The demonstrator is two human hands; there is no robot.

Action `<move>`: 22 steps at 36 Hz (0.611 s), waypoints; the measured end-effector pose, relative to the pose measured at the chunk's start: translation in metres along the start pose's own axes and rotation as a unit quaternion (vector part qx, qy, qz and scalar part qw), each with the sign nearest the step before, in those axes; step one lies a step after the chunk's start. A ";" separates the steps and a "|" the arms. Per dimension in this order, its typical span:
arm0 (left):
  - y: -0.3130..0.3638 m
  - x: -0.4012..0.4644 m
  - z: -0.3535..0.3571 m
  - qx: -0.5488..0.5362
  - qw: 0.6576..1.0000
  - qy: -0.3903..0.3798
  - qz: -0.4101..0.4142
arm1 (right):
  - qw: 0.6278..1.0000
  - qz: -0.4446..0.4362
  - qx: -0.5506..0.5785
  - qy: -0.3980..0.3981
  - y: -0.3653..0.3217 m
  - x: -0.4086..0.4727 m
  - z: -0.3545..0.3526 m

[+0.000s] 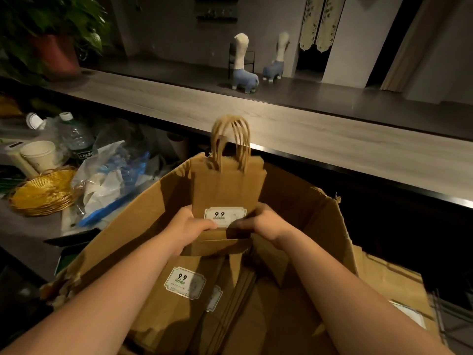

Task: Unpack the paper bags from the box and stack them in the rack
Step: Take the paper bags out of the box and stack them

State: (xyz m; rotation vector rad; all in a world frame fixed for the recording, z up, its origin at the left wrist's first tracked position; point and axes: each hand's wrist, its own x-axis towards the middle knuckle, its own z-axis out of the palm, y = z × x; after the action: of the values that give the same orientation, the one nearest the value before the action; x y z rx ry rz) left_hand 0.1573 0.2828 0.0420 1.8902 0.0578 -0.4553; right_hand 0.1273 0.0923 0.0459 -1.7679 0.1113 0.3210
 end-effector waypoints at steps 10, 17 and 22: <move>0.064 -0.035 0.006 -0.186 0.976 0.038 0.106 | 0.987 -0.115 0.084 0.079 -0.064 -0.022 -0.013; 0.112 -0.068 0.035 -0.238 0.965 -0.001 0.111 | 0.972 -0.157 0.111 0.138 -0.082 -0.075 -0.045; 0.133 -0.084 0.073 -0.229 0.965 -0.040 0.120 | 0.958 -0.176 0.170 0.147 -0.070 -0.121 -0.077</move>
State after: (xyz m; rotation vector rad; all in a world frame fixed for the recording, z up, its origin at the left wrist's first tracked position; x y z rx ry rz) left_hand 0.0929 0.1821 0.1685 1.4000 -0.1119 -0.3184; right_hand 0.0406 0.0216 0.1601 -1.4465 0.0572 -0.2114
